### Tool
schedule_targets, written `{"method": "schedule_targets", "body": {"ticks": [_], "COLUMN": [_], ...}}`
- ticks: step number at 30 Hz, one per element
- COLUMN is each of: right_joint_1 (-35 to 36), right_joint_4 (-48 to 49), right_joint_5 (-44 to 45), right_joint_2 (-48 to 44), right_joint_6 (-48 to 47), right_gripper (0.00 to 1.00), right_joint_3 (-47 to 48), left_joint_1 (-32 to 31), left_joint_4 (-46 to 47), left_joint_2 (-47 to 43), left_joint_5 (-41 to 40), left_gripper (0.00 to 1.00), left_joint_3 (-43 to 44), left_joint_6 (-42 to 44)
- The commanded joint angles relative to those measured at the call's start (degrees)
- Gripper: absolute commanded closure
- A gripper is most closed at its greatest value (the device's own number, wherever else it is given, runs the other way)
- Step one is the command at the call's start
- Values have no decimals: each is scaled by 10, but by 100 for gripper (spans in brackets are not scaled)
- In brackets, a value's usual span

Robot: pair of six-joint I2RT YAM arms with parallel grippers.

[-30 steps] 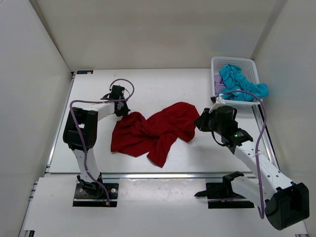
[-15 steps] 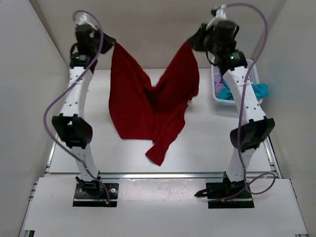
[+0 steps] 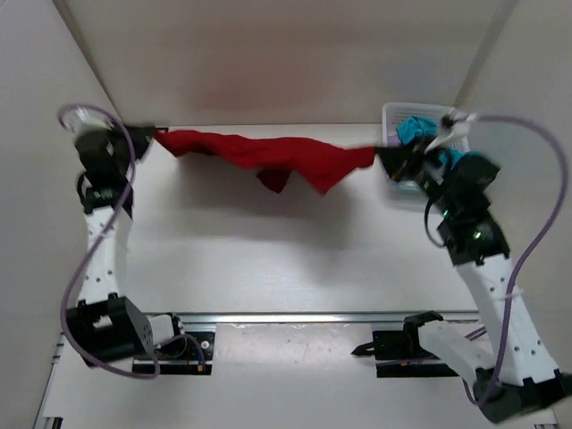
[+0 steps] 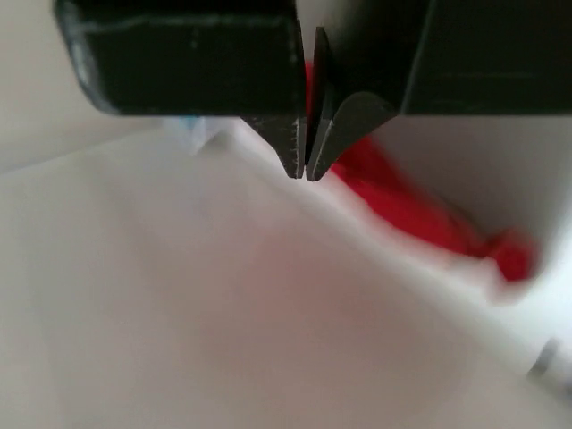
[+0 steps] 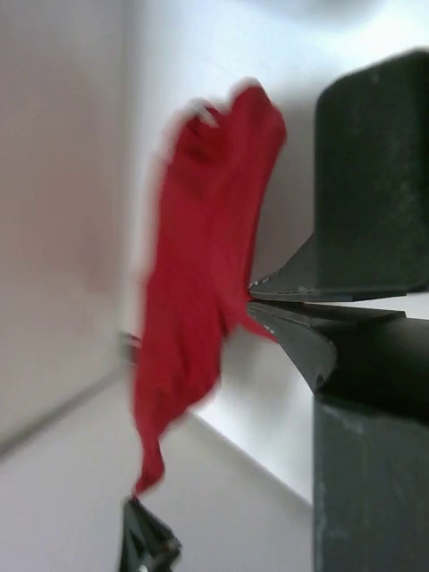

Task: Fold and stack the t-shirts
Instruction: Flatten out the tshirt

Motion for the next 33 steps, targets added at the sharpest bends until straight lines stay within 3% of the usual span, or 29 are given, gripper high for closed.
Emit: {"method": "schedule_targets", "body": {"ticks": [1, 5, 8, 11, 14, 21, 28, 33], "right_joint_1": [49, 22, -15, -24, -21, 3, 4, 5], "right_joint_4": [20, 41, 35, 18, 9, 29, 47, 36], "right_joint_5": [27, -8, -35, -25, -17, -10, -9, -10], "right_joint_2": [-50, -137, -181, -194, -181, -172, -171, -171], "right_joint_6": [49, 122, 137, 121, 109, 110, 123, 114], "right_gripper": [100, 99, 100, 100, 100, 100, 100, 100], "right_joint_3": [-251, -489, -539, -538, -530, -542, -554, -547], "left_joint_1": [4, 58, 56, 32, 7, -34, -62, -55], "left_joint_4": [74, 85, 15, -36, -29, 16, -4, 21], "left_joint_2": [-77, -125, -148, -178, -163, 12, -22, 46], "left_joint_5": [-41, -21, -58, -90, -101, -76, -107, -97], "left_gripper": [73, 56, 57, 54, 50, 48, 49, 50], "left_joint_3": [-257, -423, -424, -435, -460, -411, -442, -436], "left_joint_6": [-9, -21, 27, 84, 96, 56, 48, 32]}}
